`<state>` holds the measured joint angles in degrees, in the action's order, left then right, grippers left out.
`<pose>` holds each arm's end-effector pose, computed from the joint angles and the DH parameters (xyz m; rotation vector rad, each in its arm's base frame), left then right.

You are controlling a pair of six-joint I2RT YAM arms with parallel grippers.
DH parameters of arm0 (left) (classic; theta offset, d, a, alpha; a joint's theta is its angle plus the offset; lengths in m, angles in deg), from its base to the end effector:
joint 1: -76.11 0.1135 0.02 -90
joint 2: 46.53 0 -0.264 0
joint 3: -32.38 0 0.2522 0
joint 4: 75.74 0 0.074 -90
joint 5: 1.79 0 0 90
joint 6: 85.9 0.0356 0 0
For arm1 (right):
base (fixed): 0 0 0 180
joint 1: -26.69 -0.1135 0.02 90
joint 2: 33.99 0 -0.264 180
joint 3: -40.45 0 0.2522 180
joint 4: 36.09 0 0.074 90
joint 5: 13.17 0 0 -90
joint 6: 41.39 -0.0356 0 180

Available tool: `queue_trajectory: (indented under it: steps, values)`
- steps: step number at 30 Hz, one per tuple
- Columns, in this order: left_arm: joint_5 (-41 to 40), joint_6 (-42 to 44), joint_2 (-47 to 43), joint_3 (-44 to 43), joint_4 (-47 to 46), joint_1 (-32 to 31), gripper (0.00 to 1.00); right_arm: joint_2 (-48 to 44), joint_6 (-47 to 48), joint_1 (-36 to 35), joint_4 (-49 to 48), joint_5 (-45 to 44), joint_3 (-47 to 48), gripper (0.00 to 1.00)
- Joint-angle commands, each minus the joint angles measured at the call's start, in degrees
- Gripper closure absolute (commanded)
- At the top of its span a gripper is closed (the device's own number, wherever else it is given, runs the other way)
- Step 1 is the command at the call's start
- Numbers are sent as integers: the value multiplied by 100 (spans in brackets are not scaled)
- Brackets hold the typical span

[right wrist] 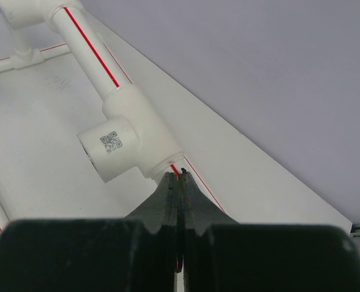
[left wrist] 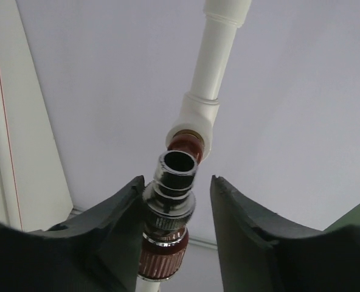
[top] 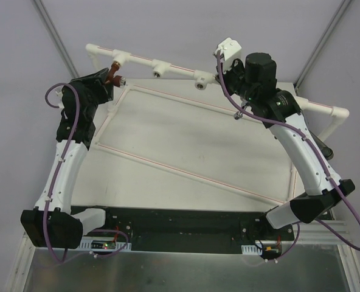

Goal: Install the water faucets

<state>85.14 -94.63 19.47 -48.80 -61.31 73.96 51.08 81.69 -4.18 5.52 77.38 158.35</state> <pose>0.2654 -0.0081 0.4221 -1.3171 1.1112 -1.3162 0.2724 0.1632 0.4965 -0.9190 1.4587 -0.0202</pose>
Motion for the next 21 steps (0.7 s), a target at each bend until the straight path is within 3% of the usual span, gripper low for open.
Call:
queue_trajectory:
  steps: [1, 6, 8, 14, 18, 21]
  values:
    - [245, -348, 53, 105, -848, 22, 58, 352, 76, 73, 668, -425, -166, 100]
    - [219, 187, 133, 439, -1366, 22, 90, 378, 93, 73, 668, -442, -157, 100]
    - [254, 494, 185, 615, -1647, 22, 98, 378, 111, 81, 668, -469, -157, 100]
    - [667, 2171, 370, 1072, -2394, 57, 100, 369, 146, 81, 660, -469, -175, 100]
    - [1053, 3945, 475, 1213, -2781, 66, 100, 352, 172, 81, 660, -478, -201, 100]
    - [1588, 5746, 615, 1170, -2914, 57, 100, 343, 181, 81, 651, -460, -192, 100]
